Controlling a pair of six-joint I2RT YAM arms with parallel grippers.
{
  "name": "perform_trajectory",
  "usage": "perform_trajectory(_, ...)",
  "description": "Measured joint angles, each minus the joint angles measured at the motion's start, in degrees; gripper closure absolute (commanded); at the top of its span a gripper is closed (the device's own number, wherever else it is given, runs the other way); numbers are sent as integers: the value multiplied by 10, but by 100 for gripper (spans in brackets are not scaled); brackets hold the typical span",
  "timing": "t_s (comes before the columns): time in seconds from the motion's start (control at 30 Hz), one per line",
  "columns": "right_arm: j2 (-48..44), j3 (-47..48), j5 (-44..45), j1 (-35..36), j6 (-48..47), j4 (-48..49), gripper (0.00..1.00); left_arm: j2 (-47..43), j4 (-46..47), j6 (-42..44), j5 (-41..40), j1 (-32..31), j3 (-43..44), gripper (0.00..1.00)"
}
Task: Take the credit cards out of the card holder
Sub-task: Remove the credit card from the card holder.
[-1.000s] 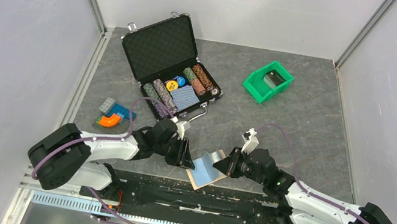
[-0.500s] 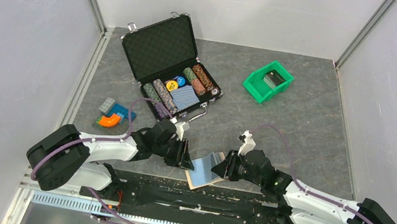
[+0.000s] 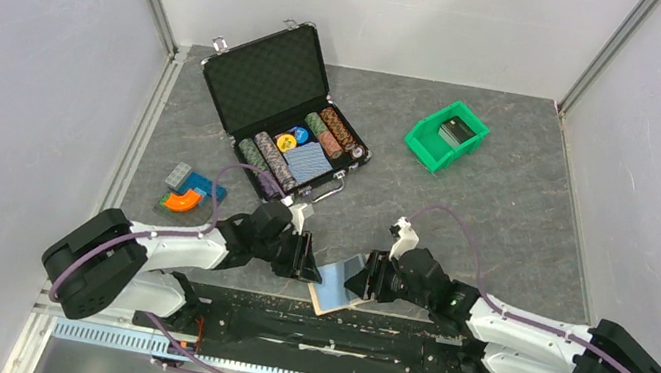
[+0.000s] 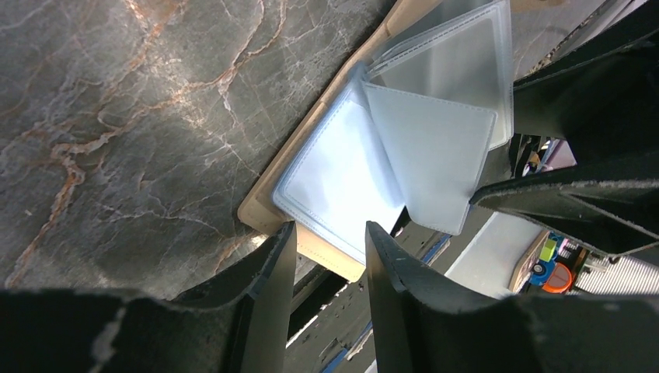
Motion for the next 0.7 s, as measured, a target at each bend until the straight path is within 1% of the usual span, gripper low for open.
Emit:
perform_trajectory(0.07,9,7,1,7,-2,-3,37,-3,0,0,-1,0,-2,55)
perform_trajectory(0.13,19,16,4,14,-3,-6,33,-4,0,0,-1,0,-2,55)
perform_trajectory(0.27,32,31,12,25,-8,-10,32,-7,0,0,-2,0,-3,55)
perform_trajectory(0.37,35,38,21,29,-11,-18,34,-10,0,0,-3,0,-5,54)
perform_trajectory(0.43,35,41,28,30,-13,-24,41,-11,0,0,-3,0,-5,53)
perform_trajectory(0.47,35,42,32,30,-14,-27,48,-12,0,0,-3,0,-5,54)
perform_trajectory(0.5,33,42,37,30,-15,-30,59,-13,0,0,-3,0,-6,54)
perform_trajectory(0.57,29,42,47,30,-19,-38,77,-16,0,0,-4,0,-7,54)
perform_trajectory(0.63,20,42,60,30,-19,-47,86,-28,-5,0,-13,0,-8,54)
perform_trajectory(0.7,7,42,75,31,-19,-56,91,-43,-12,0,-25,0,-7,54)
